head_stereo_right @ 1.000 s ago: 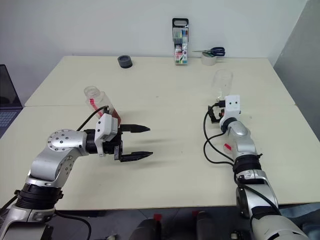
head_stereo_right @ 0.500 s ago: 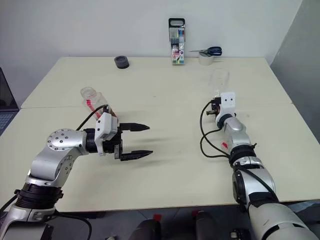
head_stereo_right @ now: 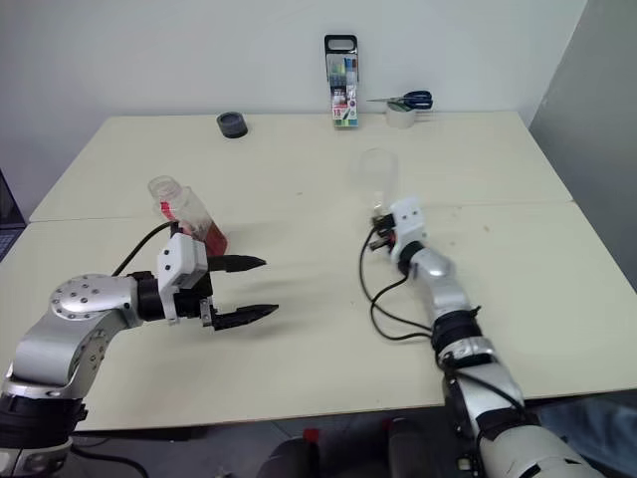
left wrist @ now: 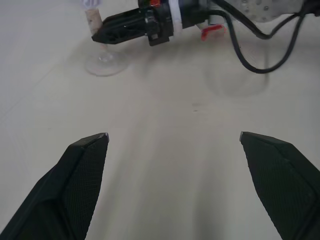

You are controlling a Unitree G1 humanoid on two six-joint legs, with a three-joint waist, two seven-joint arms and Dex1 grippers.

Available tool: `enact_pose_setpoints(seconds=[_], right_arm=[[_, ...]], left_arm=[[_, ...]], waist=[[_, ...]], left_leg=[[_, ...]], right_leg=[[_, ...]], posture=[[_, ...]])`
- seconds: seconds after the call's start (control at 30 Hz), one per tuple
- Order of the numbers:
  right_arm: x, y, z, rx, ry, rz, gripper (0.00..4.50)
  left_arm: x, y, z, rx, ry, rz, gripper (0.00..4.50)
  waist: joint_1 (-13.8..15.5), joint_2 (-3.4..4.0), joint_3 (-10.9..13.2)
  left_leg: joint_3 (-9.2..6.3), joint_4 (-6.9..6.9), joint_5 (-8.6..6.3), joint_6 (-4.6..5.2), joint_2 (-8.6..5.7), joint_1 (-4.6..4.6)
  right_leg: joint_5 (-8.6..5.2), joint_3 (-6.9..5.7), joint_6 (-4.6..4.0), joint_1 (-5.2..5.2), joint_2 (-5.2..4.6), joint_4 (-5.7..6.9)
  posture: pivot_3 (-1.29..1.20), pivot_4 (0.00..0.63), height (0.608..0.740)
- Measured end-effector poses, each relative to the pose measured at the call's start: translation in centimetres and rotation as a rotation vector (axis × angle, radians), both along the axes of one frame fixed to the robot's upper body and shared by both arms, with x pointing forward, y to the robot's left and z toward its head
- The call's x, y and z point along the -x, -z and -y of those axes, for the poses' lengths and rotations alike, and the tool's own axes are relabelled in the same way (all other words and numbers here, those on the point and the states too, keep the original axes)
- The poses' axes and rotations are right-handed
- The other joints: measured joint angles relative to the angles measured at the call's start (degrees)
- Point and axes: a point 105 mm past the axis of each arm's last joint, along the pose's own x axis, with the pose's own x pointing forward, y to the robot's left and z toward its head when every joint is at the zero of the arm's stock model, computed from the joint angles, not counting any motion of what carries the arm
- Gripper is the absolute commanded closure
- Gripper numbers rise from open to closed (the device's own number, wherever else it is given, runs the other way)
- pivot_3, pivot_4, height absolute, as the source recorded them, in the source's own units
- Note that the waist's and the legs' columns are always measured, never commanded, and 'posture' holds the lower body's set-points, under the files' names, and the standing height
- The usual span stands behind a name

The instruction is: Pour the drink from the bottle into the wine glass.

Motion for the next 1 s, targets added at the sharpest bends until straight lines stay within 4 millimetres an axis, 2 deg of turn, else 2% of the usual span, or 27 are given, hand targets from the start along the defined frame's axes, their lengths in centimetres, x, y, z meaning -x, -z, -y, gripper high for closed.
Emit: enact_pose_setpoints(seconds=[0.1,0.2,0.43,0.83,1.0], right_arm=[[1.4,0.0,-3.3,0.0,-0.1,-0.011,4.42],[1.9,0.3,-4.5,0.006,-0.134,-0.028,4.42],[1.8,0.5,-5.1,0.05,-0.149,-0.018,4.42],[1.8,0.7,-5.2,0.082,-0.154,0.005,4.42],[1.9,1.1,-5.1,0.082,-0.152,-0.013,2.77]], left_arm=[[0.1,-0.5,-0.4,0.014,-0.026,0.015,0.0],[0.3,-0.5,-1.0,0.024,-0.059,0.011,0.0],[0.5,-0.8,-1.2,0.031,-0.087,0.033,0.0],[-0.6,-2.5,-1.8,0.12,-0.186,0.047,0.0],[-1.0,-3.5,-1.2,0.158,-0.191,0.068,0.0]], waist=[[0.45,0.01,0.01],[1.16,0.01,0.01],[1.03,0.01,0.0],[1.02,-0.01,0.0],[1.01,-0.02,-0.01]], left_leg=[[-0.01,0.04,0.0,0.0,-0.05,0.0],[-0.05,0.06,0.0,0.0,-0.09,-0.01],[-0.03,0.04,0.0,-0.01,-0.04,0.04],[-0.02,0.05,0.0,-0.01,-0.05,0.11],[-0.02,0.04,0.0,-0.01,-0.05,0.13]], right_leg=[[0.0,0.0,0.0,0.01,-0.03,0.03],[0.0,-0.05,0.0,0.06,-0.07,-0.08],[0.0,-0.05,0.0,0.08,-0.03,-0.07],[0.0,-0.03,0.0,0.1,-0.03,0.02],[0.0,-0.04,0.0,0.11,-0.03,0.03]], posture=[[0.0,0.15,0.74],[0.0,0.15,0.74],[0.0,0.15,0.74],[0.0,0.15,0.74],[0.0,0.15,0.74]])
